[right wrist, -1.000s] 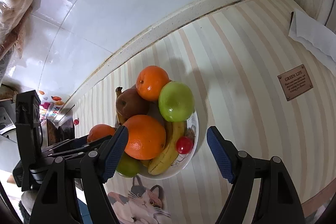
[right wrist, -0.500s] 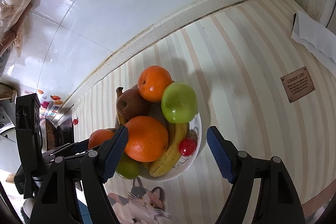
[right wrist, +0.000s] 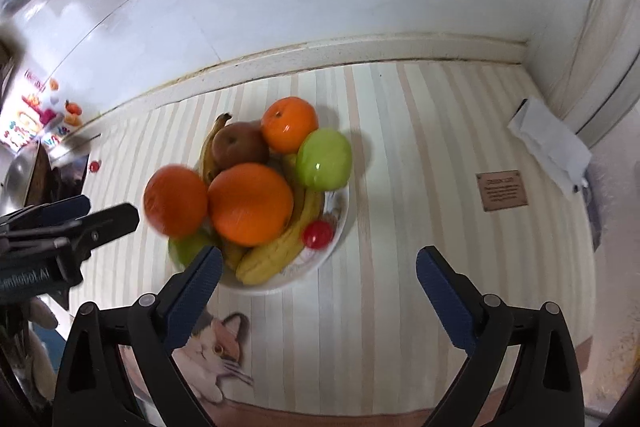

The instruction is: Organize fruits

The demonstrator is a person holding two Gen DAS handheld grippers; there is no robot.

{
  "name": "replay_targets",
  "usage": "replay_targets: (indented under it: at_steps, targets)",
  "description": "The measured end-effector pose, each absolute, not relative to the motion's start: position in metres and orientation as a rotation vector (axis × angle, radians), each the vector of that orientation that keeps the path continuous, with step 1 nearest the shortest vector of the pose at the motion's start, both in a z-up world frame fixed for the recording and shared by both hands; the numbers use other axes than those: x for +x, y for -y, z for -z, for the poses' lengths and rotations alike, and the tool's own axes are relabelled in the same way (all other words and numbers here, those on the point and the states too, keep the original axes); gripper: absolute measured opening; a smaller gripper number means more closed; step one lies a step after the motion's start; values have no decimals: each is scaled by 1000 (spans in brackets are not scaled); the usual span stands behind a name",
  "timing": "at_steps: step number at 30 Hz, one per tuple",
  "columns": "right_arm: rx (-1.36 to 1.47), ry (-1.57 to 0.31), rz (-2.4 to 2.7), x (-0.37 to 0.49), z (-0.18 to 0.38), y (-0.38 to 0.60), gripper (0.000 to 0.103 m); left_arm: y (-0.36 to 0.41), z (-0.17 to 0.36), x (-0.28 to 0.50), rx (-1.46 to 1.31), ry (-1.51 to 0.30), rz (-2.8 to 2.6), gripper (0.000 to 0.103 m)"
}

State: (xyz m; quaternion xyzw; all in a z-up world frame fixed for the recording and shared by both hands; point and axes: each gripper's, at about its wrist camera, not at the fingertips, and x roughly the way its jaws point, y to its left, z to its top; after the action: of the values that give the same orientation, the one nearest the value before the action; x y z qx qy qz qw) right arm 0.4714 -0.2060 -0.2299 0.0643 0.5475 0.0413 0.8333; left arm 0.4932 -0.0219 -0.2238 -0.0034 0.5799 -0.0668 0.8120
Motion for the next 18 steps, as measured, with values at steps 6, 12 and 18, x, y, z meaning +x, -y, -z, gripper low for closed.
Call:
replay_targets:
  at_steps: [6, 12, 18]
  targets:
    - [109, -1084, -51, 432, 196, 196, 100, 16, 202, 450, -5, -1165, 157, 96]
    - [89, -992, -36, 385, 153, 188, 100, 9, 165, 410, -9, -1069, 153, 96]
    - [77, -890, -38, 337, 104, 191, 100, 10, 126, 364, -12, -965, 133, 96]
